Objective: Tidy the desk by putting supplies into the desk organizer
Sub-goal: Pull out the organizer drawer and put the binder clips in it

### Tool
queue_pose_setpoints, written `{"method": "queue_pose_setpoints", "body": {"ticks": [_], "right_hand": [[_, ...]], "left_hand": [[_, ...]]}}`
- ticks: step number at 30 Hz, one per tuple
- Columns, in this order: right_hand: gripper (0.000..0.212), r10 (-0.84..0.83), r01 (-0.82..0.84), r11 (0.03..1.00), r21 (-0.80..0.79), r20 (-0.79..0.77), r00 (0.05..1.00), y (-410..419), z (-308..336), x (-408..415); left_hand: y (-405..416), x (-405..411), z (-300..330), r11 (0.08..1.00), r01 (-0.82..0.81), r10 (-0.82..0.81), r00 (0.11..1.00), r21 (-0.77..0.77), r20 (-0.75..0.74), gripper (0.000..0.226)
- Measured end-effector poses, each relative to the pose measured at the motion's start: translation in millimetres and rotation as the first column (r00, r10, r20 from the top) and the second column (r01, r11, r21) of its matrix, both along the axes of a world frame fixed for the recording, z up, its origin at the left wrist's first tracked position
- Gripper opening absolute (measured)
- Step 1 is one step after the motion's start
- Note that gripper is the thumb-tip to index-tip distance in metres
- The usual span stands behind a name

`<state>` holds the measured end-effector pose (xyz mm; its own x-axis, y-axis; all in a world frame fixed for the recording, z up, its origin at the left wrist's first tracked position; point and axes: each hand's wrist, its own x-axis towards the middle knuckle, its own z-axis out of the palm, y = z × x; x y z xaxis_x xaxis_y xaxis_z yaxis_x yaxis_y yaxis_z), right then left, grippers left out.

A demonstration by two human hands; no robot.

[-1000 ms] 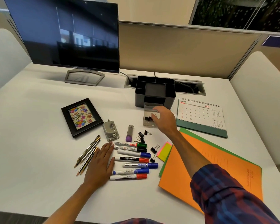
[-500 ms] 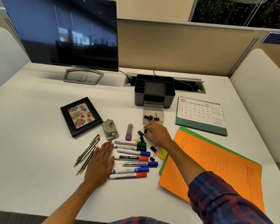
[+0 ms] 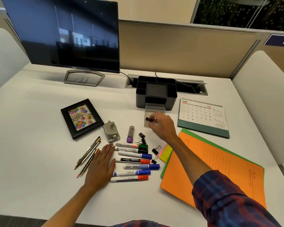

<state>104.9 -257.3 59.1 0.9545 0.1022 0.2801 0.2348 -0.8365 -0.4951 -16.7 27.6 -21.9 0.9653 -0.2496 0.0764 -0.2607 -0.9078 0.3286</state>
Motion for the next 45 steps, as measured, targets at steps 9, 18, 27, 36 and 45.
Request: {"method": "queue_pose_setpoints", "body": {"ticks": [9,18,27,36,45], "right_hand": [[0.024,-0.107,0.105,0.988,0.109,0.012,0.994,-3.7,10.4,13.9],[0.029,0.090,-0.087,0.996,0.025,-0.193,0.977,15.6,-21.3,-13.1],[0.035,0.152,-0.179,0.982,-0.054,-0.326,0.933,25.9,-27.3,-17.8],[0.028,0.202,-0.248,0.961,-0.125,-0.299,0.933,28.4,-29.5,-20.6],[0.020,0.094,-0.091,0.995,0.047,-0.082,0.992,24.7,-12.9,-15.0]], "left_hand": [[0.1,-0.2,-0.5,1.000,-0.003,0.003,1.000,-0.011,0.004,0.065],[1.1,0.2,-2.7,1.000,-0.006,0.006,1.000,-0.008,-0.001,0.065],[1.4,0.5,-3.5,1.000,-0.005,0.005,1.000,-0.002,-0.005,0.064],[1.3,0.3,-4.0,1.000,-0.009,0.009,1.000,-0.008,-0.014,0.064],[1.2,0.0,-4.2,1.000,-0.007,0.006,1.000,-0.022,-0.015,0.064]]}}
